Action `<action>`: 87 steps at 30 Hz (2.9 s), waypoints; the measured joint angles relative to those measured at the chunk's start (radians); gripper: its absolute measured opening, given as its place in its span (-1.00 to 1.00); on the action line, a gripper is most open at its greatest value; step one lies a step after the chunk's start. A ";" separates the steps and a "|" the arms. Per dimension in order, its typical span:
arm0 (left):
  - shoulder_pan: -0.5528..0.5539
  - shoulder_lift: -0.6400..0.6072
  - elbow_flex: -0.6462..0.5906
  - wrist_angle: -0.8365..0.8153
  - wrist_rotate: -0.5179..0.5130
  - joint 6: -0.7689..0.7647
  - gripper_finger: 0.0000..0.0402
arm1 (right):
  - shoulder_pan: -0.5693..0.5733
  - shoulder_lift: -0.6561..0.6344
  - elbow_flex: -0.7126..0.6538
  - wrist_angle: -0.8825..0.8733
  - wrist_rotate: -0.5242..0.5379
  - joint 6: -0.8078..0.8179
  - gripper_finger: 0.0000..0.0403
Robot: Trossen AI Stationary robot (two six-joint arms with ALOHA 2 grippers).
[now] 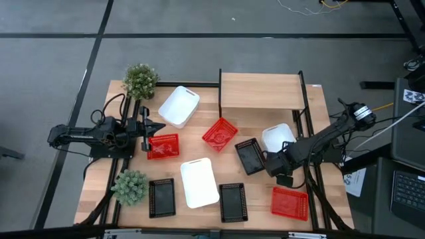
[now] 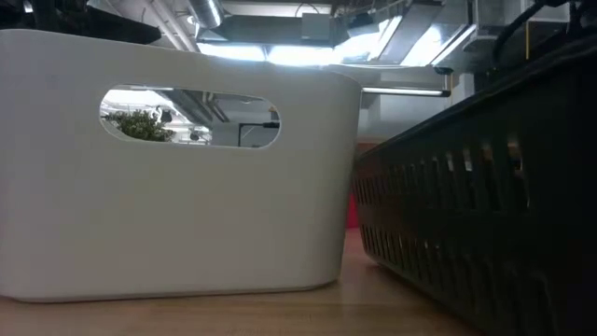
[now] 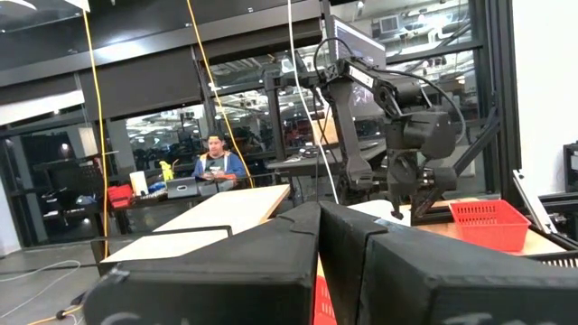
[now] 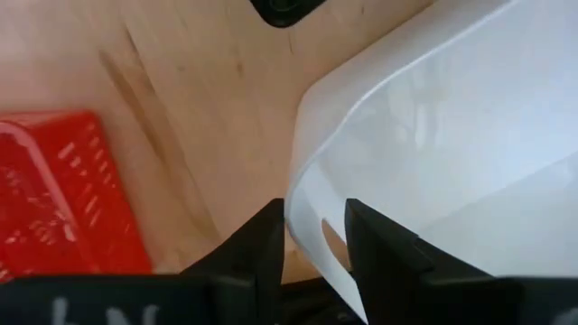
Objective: Stack baskets on shelf by color
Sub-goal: Put the middle right white bin on the shelf
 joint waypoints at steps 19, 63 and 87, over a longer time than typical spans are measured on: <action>0.000 0.000 0.000 0.000 0.000 0.000 -1.00 | 0.005 0.072 0.007 0.021 0.062 0.082 -0.96; 0.000 0.000 0.000 -0.021 0.000 0.000 -1.00 | -0.863 0.001 0.750 -0.412 0.417 -0.941 -1.00; 0.000 0.000 0.000 -0.041 0.000 0.000 -1.00 | -1.126 0.001 0.588 -0.410 0.175 -1.178 -0.98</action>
